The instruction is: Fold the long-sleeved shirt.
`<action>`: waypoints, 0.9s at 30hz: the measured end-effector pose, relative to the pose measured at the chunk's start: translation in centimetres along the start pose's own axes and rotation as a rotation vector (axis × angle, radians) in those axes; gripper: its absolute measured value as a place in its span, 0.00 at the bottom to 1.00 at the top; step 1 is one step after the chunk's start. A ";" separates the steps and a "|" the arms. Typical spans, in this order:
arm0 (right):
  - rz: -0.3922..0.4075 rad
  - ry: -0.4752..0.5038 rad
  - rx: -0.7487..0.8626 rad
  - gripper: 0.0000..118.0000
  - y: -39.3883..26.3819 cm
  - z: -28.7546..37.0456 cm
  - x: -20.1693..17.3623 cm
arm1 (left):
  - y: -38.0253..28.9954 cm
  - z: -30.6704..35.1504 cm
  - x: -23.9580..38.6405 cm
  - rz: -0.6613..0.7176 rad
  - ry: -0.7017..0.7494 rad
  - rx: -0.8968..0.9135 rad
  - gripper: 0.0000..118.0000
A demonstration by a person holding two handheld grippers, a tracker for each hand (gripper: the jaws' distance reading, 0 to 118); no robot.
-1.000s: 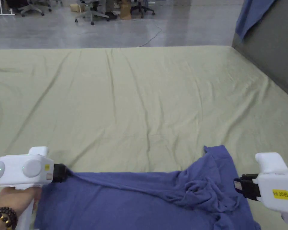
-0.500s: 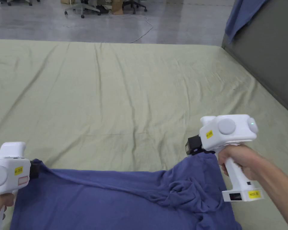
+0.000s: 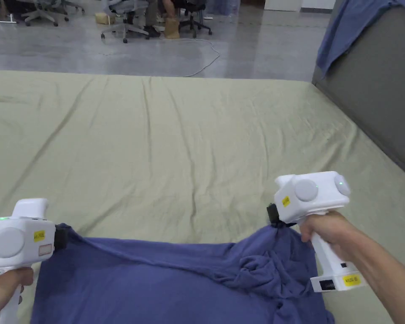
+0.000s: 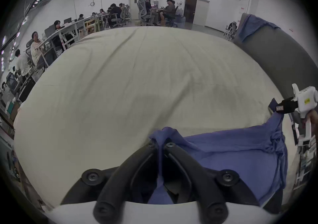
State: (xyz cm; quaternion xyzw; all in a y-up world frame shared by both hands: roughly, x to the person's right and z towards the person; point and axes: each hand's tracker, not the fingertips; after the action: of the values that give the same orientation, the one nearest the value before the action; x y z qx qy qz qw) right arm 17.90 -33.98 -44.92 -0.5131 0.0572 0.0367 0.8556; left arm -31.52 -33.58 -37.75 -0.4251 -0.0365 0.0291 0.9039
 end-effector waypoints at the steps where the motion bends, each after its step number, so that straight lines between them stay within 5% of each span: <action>1: 0.007 0.021 0.032 0.02 -0.7 1.9 0.4 | -0.2 1.5 0.0 -0.007 -0.007 0.020 0.01; 11: 0.089 0.096 0.182 0.02 -15.2 16.2 -0.4 | -8.2 15.1 -0.7 -0.099 -0.062 0.030 0.01; 19: 0.131 0.149 -0.133 0.02 -25.3 11.1 -1.0 | -18.6 11.2 -0.3 -0.141 -0.117 -0.335 0.01; 23: 0.178 0.103 -0.215 0.03 -26.6 6.8 -1.2 | -20.5 8.5 0.3 -0.105 -0.097 -0.294 0.01; 27: 0.132 0.124 -0.186 0.09 -26.0 7.8 -1.0 | -19.4 8.9 0.0 -0.049 -0.104 -0.271 0.08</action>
State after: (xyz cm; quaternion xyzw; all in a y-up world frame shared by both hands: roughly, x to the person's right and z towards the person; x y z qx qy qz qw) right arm 20.58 -39.36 -18.39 -0.5868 0.1402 0.0663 0.7947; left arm -31.92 -39.10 -17.15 -0.5404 -0.0973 0.0239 0.8354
